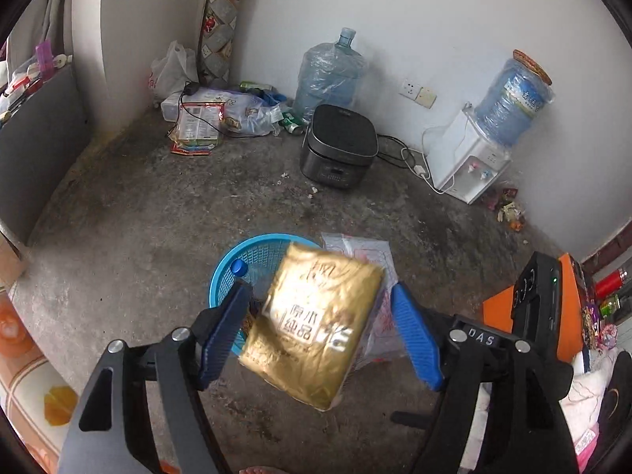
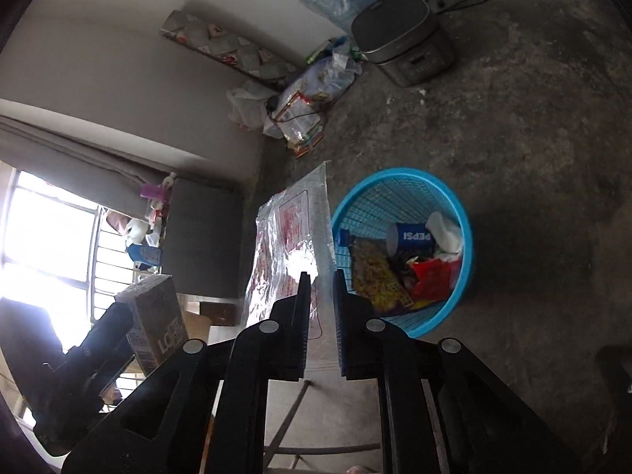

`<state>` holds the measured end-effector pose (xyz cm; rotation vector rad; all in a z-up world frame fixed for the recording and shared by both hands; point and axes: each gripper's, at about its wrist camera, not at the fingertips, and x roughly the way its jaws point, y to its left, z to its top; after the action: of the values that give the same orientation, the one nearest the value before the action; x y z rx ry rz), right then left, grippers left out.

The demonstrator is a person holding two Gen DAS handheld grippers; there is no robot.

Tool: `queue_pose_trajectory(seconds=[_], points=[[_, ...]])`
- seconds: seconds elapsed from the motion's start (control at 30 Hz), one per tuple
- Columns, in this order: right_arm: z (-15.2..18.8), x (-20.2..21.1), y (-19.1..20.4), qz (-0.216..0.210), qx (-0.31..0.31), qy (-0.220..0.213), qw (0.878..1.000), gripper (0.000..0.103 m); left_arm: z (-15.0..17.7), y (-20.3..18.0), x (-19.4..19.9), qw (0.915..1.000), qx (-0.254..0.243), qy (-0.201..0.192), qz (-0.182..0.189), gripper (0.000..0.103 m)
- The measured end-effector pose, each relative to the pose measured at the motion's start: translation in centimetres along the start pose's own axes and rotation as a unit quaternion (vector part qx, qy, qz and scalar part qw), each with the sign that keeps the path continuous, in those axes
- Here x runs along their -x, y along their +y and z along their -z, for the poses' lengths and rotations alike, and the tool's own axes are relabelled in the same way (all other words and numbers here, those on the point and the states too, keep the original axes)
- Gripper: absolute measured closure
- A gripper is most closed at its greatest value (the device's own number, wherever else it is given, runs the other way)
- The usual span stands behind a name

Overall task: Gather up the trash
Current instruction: 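Open both tools to drop the package and wrapper into the basket, then move both tools back over the table toward the blue medicine box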

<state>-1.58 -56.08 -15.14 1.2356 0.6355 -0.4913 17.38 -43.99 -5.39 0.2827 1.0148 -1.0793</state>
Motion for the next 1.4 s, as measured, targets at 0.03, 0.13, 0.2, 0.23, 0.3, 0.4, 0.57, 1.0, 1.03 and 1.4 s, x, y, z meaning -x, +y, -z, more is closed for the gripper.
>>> queue_pose_trajectory(seconds=[0.03, 0.13, 0.2, 0.23, 0.3, 0.4, 0.57, 1.0, 1.03, 1.4], points=[[-0.3, -1.2, -0.8, 0.026, -0.005, 0.003, 1.0, 0.066, -0.3, 0.2, -0.9, 0.9999, 0.005, -0.003, -0.011, 0.025], [-0.3, -3.3, -3.4, 0.08, -0.033, 0.017, 0.996, 0.054, -1.0, 0.5, -2.6, 0.9994, 0.023, 0.0, -0.024, 0.025], [0.4, -3.1, -4.7, 0.082, -0.051, 0.016, 0.995, 0.054, -1.0, 0.7, -2.4, 0.9994, 0.027, -0.007, -0.018, 0.025], [0.7, -2.8, -5.1, 0.082, -0.056, 0.014, 0.995, 0.054, -1.0, 0.8, -2.2, 0.9996, 0.021, -0.011, -0.017, 0.025], [1.3, -2.1, -5.4, 0.085, -0.057, 0.01, 0.995, 0.054, -0.7, 0.7, -1.4, 0.9995, 0.004, -0.019, -0.024, 0.024], [1.9, -0.5, -4.8, 0.092, -0.045, -0.005, 0.995, 0.053, -0.3, 0.8, 0.6, 0.999, -0.004, -0.04, -0.022, 0.024], [2.6, 2.7, -0.8, 0.111, 0.033, -0.067, 0.991, 0.043, 0.3, 1.9, 5.9, 0.9962, 0.007, -0.085, -0.013, 0.015], [7.0, 8.4, 11.0, 0.044, 0.205, -0.138, 0.968, 0.022, 4.7, 8.3, 19.0, 0.9805, 0.084, -0.168, -0.057, 0.009], [7.4, 8.5, 11.7, 0.033, 0.214, -0.131, 0.968, 0.022, 5.6, 9.3, 20.1, 0.9792, 0.091, -0.169, -0.066, 0.009], [13.1, 5.7, 22.3, -0.08, 0.339, -0.012, 0.937, 0.022, 18.2, 23.6, 36.8, 0.9265, 0.205, -0.203, -0.242, 0.009]])
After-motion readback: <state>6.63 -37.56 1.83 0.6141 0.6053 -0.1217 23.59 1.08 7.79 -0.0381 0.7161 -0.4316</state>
